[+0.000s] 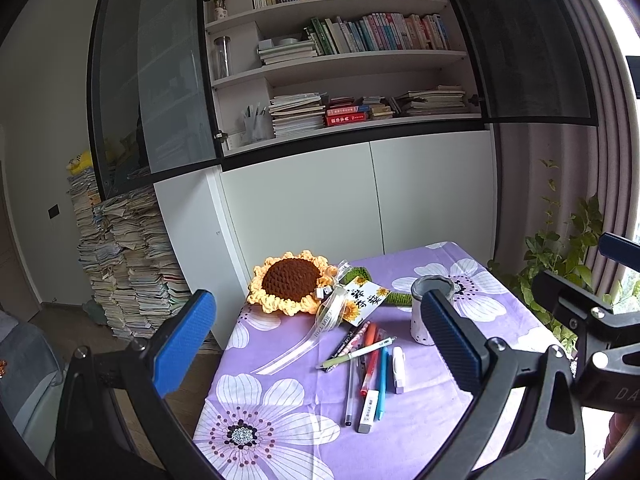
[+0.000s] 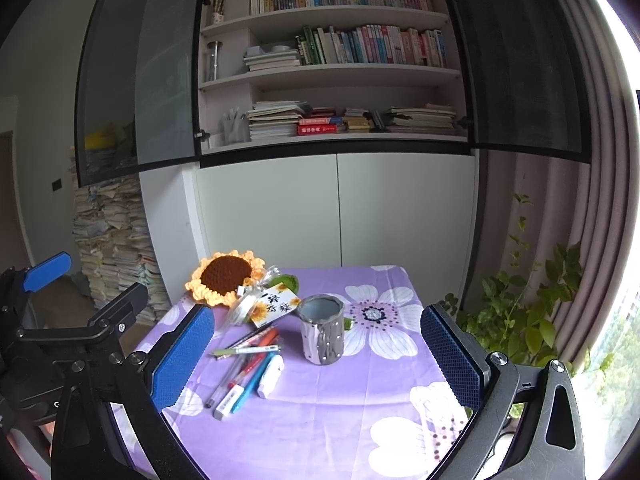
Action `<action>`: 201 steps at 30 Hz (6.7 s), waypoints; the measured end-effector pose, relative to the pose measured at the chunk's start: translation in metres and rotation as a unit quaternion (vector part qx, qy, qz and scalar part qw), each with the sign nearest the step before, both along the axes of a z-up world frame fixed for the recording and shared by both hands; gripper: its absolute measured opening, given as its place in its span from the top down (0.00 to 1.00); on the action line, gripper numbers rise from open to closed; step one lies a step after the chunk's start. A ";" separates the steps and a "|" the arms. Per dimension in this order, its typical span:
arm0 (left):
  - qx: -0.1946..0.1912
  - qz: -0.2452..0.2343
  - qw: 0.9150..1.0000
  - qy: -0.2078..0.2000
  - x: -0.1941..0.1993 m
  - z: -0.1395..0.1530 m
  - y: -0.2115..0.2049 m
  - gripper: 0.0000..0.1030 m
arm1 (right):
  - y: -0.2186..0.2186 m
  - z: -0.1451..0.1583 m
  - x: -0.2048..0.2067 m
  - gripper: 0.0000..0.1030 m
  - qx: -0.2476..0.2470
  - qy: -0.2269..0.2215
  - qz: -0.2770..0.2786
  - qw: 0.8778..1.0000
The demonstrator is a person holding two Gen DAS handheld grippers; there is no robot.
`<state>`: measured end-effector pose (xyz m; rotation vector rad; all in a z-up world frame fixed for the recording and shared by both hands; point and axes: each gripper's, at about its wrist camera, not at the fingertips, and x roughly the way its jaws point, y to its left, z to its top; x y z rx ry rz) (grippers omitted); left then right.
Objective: Organize stationery
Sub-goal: 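Move the right tool to the gray pen holder and close on it, then grasp the light green highlighter with the left tool while the right tool holds the gray pen holder, then lower the highlighter into the pen holder and open the left tool, then grasp the red pen from the pile with the left tool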
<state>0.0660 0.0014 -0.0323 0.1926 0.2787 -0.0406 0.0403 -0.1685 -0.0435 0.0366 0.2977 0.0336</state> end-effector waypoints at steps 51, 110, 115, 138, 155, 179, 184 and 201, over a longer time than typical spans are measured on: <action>-0.006 0.015 0.986 0.164 0.154 -0.109 0.048 0.01 | -0.038 -0.135 0.196 0.30 -0.069 0.229 0.048 0.970; 0.088 -0.174 0.928 0.316 0.209 -0.118 -0.036 0.92 | -0.060 -0.173 0.186 0.30 -0.009 0.228 0.099 0.969; 0.068 -0.178 0.942 0.278 0.192 -0.088 -0.035 0.92 | -0.060 -0.173 0.186 0.30 -0.009 0.228 0.099 0.969; -0.073 -0.306 0.930 0.190 0.198 -0.034 -0.147 0.92 | -0.053 -0.173 0.185 0.30 -0.034 0.231 0.096 0.968; -0.070 -0.309 0.923 0.220 0.185 -0.070 -0.133 0.92 | -0.057 -0.173 0.186 0.30 -0.010 0.235 0.100 0.967; -0.053 -0.291 0.926 0.235 0.169 -0.074 -0.102 0.69 | -0.055 -0.174 0.186 0.30 -0.014 0.238 0.095 0.966; -0.047 -0.230 0.946 0.224 0.168 -0.074 -0.060 0.59 | -0.055 -0.174 0.187 0.30 -0.014 0.238 0.095 0.966; -0.031 -0.077 0.944 0.319 0.207 -0.139 0.009 0.71 | -0.051 -0.174 0.187 0.30 -0.025 0.245 0.089 0.965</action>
